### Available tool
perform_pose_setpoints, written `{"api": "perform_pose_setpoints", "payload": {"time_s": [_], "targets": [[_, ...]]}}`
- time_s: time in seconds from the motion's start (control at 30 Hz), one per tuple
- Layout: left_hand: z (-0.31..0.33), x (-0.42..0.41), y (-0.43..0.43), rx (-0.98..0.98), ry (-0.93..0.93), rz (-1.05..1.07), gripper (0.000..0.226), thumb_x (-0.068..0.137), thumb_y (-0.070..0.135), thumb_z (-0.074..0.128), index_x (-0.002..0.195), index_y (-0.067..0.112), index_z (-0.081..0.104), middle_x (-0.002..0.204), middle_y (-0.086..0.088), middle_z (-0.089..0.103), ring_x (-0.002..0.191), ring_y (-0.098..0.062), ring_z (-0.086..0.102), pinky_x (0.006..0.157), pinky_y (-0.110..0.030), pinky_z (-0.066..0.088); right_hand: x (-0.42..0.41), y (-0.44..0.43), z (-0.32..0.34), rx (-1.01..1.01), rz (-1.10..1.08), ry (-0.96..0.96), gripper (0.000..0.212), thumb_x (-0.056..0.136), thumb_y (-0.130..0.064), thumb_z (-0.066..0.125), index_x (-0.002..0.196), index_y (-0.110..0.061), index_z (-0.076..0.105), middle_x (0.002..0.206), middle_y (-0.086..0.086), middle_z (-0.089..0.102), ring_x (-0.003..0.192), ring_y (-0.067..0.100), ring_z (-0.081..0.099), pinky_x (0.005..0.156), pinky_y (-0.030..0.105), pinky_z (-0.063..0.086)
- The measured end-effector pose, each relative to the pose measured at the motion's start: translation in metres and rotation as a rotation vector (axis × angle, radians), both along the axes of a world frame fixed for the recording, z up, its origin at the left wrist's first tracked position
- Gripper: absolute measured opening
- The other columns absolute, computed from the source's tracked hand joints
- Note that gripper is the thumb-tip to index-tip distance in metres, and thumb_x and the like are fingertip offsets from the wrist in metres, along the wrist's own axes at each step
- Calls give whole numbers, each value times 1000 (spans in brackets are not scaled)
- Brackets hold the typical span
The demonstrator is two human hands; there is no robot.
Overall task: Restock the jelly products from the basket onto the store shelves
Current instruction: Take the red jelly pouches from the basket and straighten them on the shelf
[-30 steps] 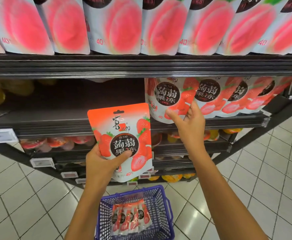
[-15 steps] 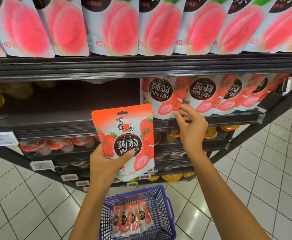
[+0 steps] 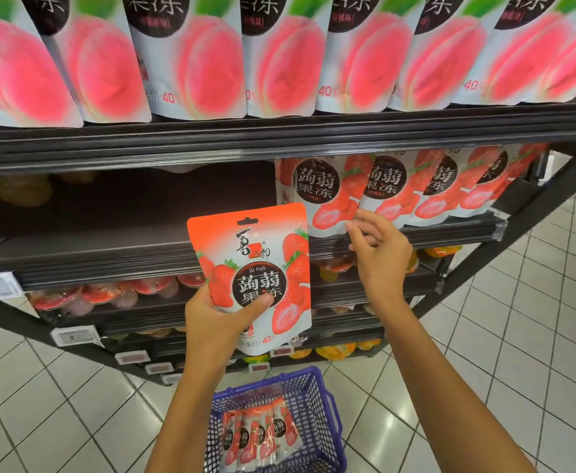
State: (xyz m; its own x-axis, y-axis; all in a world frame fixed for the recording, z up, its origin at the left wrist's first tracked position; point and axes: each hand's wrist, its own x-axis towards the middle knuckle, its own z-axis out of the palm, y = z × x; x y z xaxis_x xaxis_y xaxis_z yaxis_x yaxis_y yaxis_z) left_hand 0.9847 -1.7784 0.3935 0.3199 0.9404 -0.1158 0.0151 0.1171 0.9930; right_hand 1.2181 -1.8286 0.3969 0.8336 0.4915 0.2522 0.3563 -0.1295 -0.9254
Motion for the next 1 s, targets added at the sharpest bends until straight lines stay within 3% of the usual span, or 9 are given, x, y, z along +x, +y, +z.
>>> {"api": "perform_pose_setpoints", "payload": {"time_s": [0.23,0.3,0.37,0.47,0.57,0.7,0.8,0.9,1.0], "targets": [[9,9,1,0,3,-16,48,45,36,87,90,31,70,90,8,77,83,-11,74,60,-22,59,-17,-24,10,-18,60,-118,22,90,-27,70,112,-24,69,99,-16,69,78,2,63,70,29,54],[11,10,3,2,10,-21,48,45,39,88,90,32,70,91,10,77,83,-10,74,61,-23,59,-30,-34,10,-29,224,-113,25,89,-40,67,113,-32,67,104,-17,67,90,2,62,75,26,53],[15,11,5,3,9,-31,52,44,43,88,92,31,70,91,8,77,84,-11,75,63,-25,60,-44,-39,11,-76,528,56,32,87,-45,67,117,-33,65,109,-15,70,102,6,65,87,34,54],[19,13,8,-13,1,-61,55,45,44,90,95,32,70,94,6,77,87,-14,75,69,-32,61,-58,-38,10,-145,739,217,33,87,-27,74,118,-28,65,110,-7,73,103,13,70,91,42,56],[24,11,10,-17,0,-66,54,53,38,90,102,31,67,97,6,77,89,-14,74,75,-38,61,-63,-33,14,-92,740,274,30,88,-17,73,117,-22,66,108,-4,75,99,15,72,86,36,59],[35,4,12,68,-79,52,59,63,40,82,116,31,56,109,14,71,101,-3,68,77,-19,56,-68,-24,22,-5,687,325,30,86,-11,74,113,-22,68,103,-5,76,95,14,73,79,25,59],[40,-2,7,227,70,203,49,77,39,77,119,35,51,115,19,56,106,6,55,88,-19,49,-71,-12,31,49,616,329,29,85,-9,74,112,-19,69,98,-5,77,92,12,73,78,22,58],[43,0,-5,390,179,131,36,88,31,68,119,42,53,120,20,49,115,-1,50,98,-26,46,-73,5,42,91,570,281,28,84,-12,76,111,-18,68,96,-6,77,90,11,73,76,21,56],[44,10,-8,443,239,21,53,93,28,61,141,40,41,143,21,39,135,2,36,111,-21,33,-77,24,52,112,498,204,23,85,-17,75,102,-30,67,93,-9,76,89,9,72,78,27,57]]}}
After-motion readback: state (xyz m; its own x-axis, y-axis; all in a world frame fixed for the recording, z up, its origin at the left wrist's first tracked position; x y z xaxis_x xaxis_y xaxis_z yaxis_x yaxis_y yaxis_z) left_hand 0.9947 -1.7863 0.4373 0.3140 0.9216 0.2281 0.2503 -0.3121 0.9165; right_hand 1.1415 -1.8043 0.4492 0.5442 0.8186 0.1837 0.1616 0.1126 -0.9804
